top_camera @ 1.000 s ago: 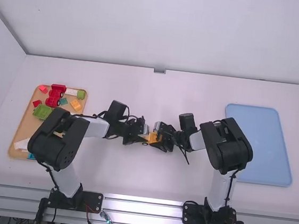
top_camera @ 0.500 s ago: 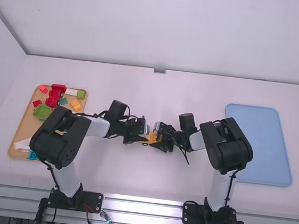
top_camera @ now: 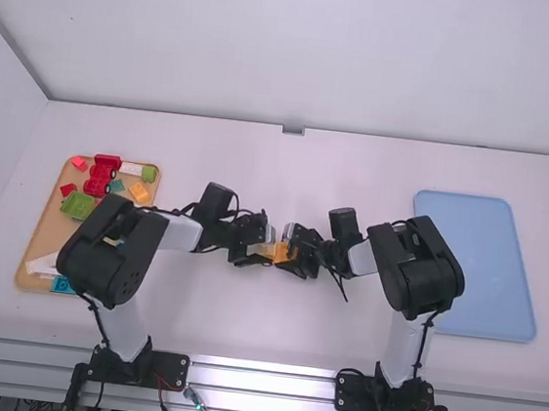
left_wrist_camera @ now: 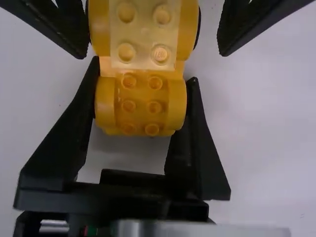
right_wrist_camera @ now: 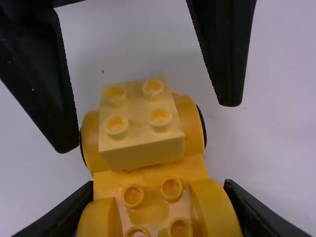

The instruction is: Assemble lego blocks to make yellow taxi

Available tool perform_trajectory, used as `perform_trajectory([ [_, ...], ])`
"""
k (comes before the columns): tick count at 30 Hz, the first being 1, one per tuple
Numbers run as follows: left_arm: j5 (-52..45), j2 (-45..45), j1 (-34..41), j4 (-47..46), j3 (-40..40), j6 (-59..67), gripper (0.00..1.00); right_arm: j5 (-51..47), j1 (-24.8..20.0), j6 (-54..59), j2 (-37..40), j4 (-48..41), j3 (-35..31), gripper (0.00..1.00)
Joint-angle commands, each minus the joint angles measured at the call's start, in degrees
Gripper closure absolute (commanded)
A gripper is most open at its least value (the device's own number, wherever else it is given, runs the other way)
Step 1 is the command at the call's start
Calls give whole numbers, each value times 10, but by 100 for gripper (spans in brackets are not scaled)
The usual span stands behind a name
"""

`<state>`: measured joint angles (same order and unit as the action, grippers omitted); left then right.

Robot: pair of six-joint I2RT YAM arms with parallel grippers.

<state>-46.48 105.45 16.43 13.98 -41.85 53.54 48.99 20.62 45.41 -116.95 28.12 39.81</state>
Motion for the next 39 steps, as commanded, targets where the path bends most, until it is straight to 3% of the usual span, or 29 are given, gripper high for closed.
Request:
perform_trajectory([
  [1, -45, -35, -3, -2, 1, -16, 34, 5, 0, -2, -8, -3, 7, 46],
  [5, -49, -67, -3, -3, 1, -34, 73, 5, 0, -2, -8, -3, 7, 46],
  [6, -49, -67, -3, 1, 1, -48, 92, 5, 0, -2, -8, -3, 7, 45],
  [7, -46, -67, -3, 1, 1, -58, 98, 5, 0, -2, -8, -3, 7, 45],
  [13, 5, -61, -3, -49, 1, -51, 98, 5, 0, -2, -8, -3, 7, 45],
  [28, 12, 2, 4, -68, 1, -51, 98, 5, 7, -2, -8, -2, 7, 45],
  [39, 74, 43, 19, -92, 1, -40, 98, 2, 7, -2, -8, 0, 7, 45],
])
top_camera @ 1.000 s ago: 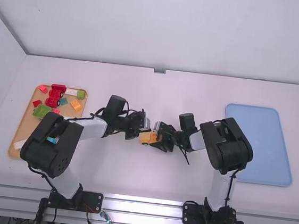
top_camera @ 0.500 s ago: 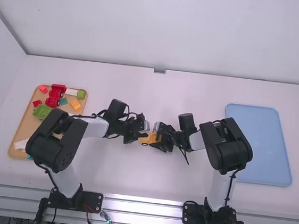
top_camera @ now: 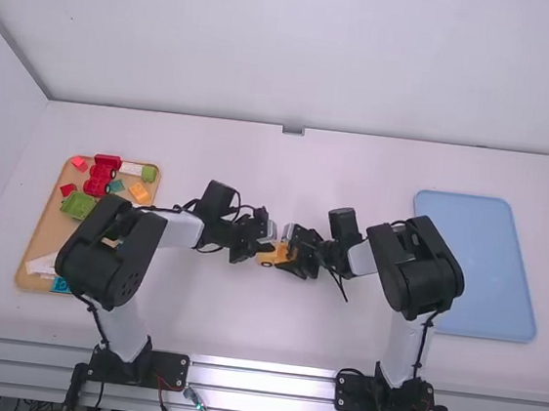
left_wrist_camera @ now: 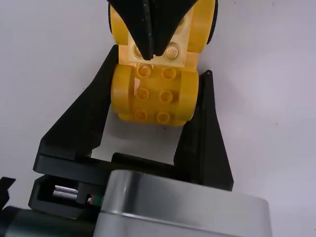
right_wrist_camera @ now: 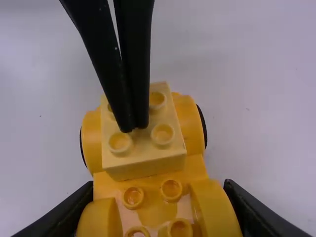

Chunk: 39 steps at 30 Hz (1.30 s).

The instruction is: Assemble lego blocks to make yellow taxi

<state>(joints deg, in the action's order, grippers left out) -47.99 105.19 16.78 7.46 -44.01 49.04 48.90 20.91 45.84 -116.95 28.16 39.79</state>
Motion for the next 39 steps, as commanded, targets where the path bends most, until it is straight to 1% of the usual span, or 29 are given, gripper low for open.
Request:
perform_trajectory([
  [1, 93, 46, 16, -29, 23, 5, 98, 2, 5, -6, -8, 0, 7, 45],
  [4, 163, 46, 16, -40, 23, -18, 98, -2, 5, -6, -8, -1, 7, 45],
  [7, 190, 44, 17, -32, 23, -32, 98, -1, 5, -6, -8, -1, 7, 45],
  [12, 150, 14, 18, -16, 16, -32, 98, -1, 5, -7, -8, -1, 7, 45],
  [14, 115, -21, 17, -15, -3, -32, 97, -1, 5, -6, -8, -2, 7, 45],
  [15, 100, -41, 13, -17, -15, -38, 65, -1, 5, -6, -8, -2, 7, 45],
  [16, 94, -53, 10, -17, -20, -46, 0, -2, 5, -6, -8, -2, 7, 45],
  [20, 92, -124, -19, -22, -55, -82, 1, -1, 5, -6, -8, -3, 7, 44],
  [23, 81, -168, -47, -30, -68, -117, 1, -10, 5, -7, -8, -3, 7, 44],
  [24, 79, -190, -66, -29, -71, -150, 1, -17, 5, -7, -8, -3, 7, 42],
  [25, 80, -192, -69, -28, -72, -155, 1, -17, 5, -7, -8, -3, 7, 42],
  [27, 89, -219, -97, -29, -72, -205, 1, -30, 6, -13, -8, -2, 8, 34],
  [28, 104, -235, -117, -40, -71, -233, 1, -40, 6, -18, -8, -2, 7, 14],
  [29, 107, -238, -121, -43, -70, -236, 1, -43, 6, -22, -7, -1, 7, 11],
  [30, 120, -246, -135, -58, -70, -250, 1, -59, 5, -35, -6, 0, 7, 1],
  [33, 136, -259, -164, -106, -69, -261, 1, -99, 5, -58, 9, -13, 7, 1],
  [36, 151, -263, -187, -137, -69, -274, 1, -139, 5, -53, 50, -69, 8, 1],
  [37, 170, -264, -198, -146, -69, -307, 1, -161, 5, -50, 75, -108, 12, 1],
  [38, 176, -265, -202, -147, -69, -320, 1, -168, 5, -46, 82, -121, 14, 1],
  [39, 218, -267, -219, -162, -69, -394, 1, -197, 6, -17, 115, -191, 26, 1],
])
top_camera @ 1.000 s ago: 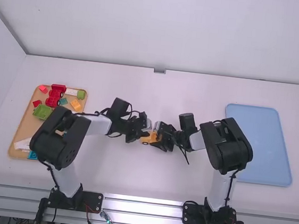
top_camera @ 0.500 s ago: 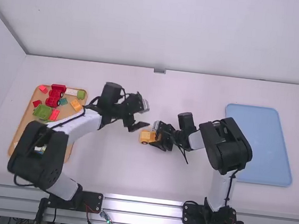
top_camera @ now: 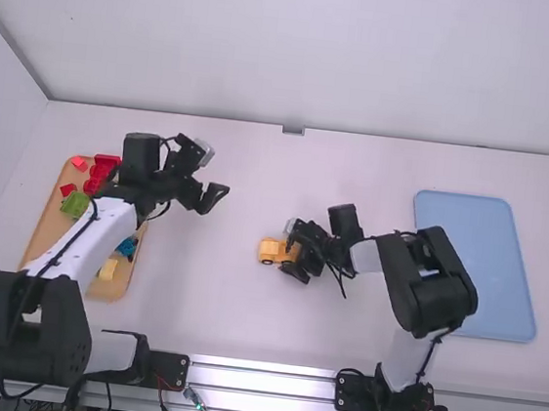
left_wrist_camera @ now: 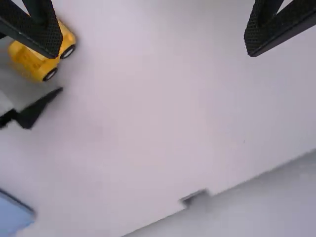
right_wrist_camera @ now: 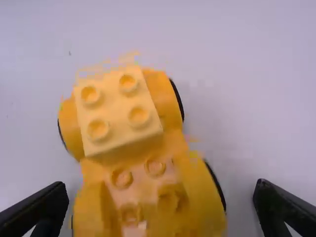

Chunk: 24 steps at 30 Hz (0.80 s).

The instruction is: Assemble lego blocks to make yellow taxi

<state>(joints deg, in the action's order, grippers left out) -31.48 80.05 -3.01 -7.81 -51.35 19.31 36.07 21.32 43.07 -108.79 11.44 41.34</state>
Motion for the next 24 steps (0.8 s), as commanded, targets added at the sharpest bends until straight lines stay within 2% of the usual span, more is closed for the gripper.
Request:
perform_trajectory([
  [1, 76, -17, -31, -23, 4, -134, 1, -87, 2, 26, 52, -66, 18, 1],
  [3, 135, -19, -53, -65, 4, -200, 1, -130, 0, 49, 93, -156, 38, 1],
  [6, 208, -19, -79, -114, 4, -242, 1, -176, 0, 52, 138, -225, 58, 1],
  [11, 349, -19, -115, -185, 4, -319, 1, -212, 0, 48, 179, -237, 73, 1],
  [17, 548, -19, -128, -289, 4, -308, 1, -211, 0, 54, 190, -222, 90, 1],
  [20, 537, -19, -137, -315, 4, -240, 1, -219, 0, 63, 190, -243, 110, 1],
  [24, 419, -15, -197, -343, 2, -117, 1, -224, -2, 65, 190, -332, 177, 1],
])
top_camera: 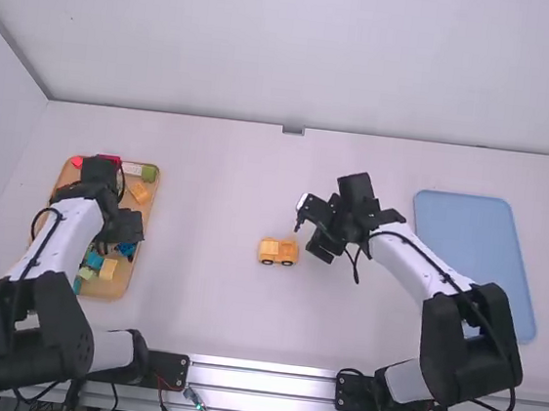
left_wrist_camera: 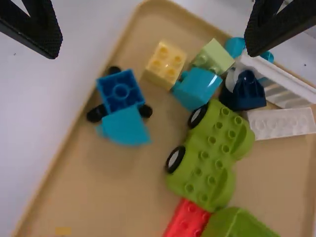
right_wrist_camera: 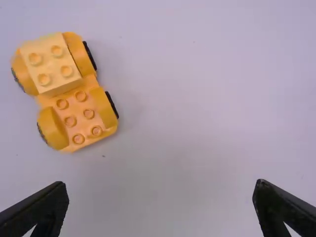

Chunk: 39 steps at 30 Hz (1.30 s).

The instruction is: Assemble lego blocks to make yellow taxi

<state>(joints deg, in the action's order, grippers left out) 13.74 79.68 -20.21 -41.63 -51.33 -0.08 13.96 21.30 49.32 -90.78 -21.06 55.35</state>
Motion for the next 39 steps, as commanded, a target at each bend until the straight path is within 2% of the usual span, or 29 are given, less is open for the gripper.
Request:
perform_trajectory([
  [1, -60, -5, -50, -10, 2, 105, 0, -3, -5, 2, 10, -24, 54, 1],
  [5, -105, 20, -118, -16, 4, 166, 14, -3, -7, 0, 10, -34, 81, 1],
  [8, -137, 40, -142, -29, 5, 218, 17, -3, -8, 2, 10, -34, 88, 1],
  [13, -165, 71, -142, -23, 11, 286, 30, -3, -6, 2, 10, -35, 97, 1],
  [16, -174, 91, -139, -7, 21, 310, 44, -3, -8, 0, 10, -36, 100, 1],
  [23, -152, 100, -143, 10, 28, 274, 45, -3, -3, 2, 10, -34, 107, 1],
  [31, -149, 100, -139, 68, 65, 265, 36, -4, -3, -5, 10, -34, 111, 1],
  [39, -158, 106, -140, 70, 67, 265, 44, -4, 1, 0, 10, -34, 111, 1],
])
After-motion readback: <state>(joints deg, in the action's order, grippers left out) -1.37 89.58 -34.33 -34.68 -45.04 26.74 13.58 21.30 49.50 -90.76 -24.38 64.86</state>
